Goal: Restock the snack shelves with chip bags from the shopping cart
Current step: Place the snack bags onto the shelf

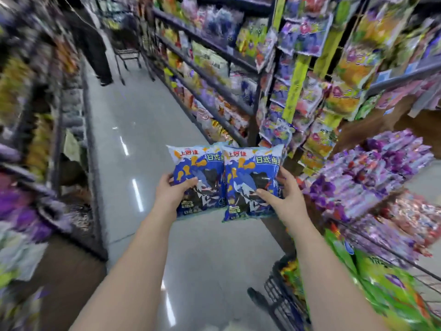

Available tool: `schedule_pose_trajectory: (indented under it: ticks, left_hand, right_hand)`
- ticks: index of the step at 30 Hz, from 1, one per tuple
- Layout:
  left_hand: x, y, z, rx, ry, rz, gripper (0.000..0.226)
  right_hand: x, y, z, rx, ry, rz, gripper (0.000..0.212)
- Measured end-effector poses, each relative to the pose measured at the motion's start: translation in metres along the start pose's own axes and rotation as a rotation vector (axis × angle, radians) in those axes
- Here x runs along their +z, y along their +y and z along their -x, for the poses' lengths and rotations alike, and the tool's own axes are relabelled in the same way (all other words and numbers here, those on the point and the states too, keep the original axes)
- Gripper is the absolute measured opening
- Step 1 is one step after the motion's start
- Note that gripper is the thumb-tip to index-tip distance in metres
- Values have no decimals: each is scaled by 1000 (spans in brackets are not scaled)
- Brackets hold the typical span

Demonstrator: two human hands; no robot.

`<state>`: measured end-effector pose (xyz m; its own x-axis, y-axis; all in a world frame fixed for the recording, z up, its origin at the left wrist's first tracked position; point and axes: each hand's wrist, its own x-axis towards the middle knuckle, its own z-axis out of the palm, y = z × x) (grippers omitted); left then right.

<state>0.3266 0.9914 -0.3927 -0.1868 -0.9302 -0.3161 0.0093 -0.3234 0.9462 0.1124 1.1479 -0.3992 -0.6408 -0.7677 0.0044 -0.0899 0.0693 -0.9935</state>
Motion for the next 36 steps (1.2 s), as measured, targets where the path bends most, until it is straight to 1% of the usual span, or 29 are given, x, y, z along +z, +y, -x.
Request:
schedule_pose_trajectory:
  ticks: [2,6,9,12,16,23,26,28,29,33,34,36]
  left_hand:
    - [-27,4,-21,-2,47,4,55]
    - [-64,12,-68,-55,109,59,62]
    - [-72,25,-109,-44,145,89,64]
    - [-70,52,-164,-11,154,102,63]
    - [-65,104,-250,45,174,136,63]
    - [-54,209,-399,115,218,204,65]
    - [-52,244,-461,177,253,261,52]
    - [-51,268,-504,225,263,273,49]
    - [-50,283,-526,248,258,273,51]
    - [-56,351,-623,358,183,214,56]
    - [-58,370,-649,371,154,198,58]
    - [-60,410,-699,374,95,199,63]
  right_hand:
    - [38,-2,-15,5,-34,-8,79]
    - [97,-12,-57,4,-117,4,74]
    - [129,-22,-102,6,-161,-5,74]
    - [160,-38,-158,13,-173,-66,76]
    - [202,-58,-253,-20,-201,-149,81]
    - [288,-119,-420,-127,-305,-189,85]
    - [327,-147,-483,-178,-323,-189,80]
    - [354,-161,-524,-202,-323,-184,75]
    - [367,-167,-545,-212,-313,-173,76]
    - [419,-201,-624,-279,-250,-160,100]
    - [432,-210,-643,-295,-232,-162,101]
    - [456,-232,-679,-334,-187,-152,92]
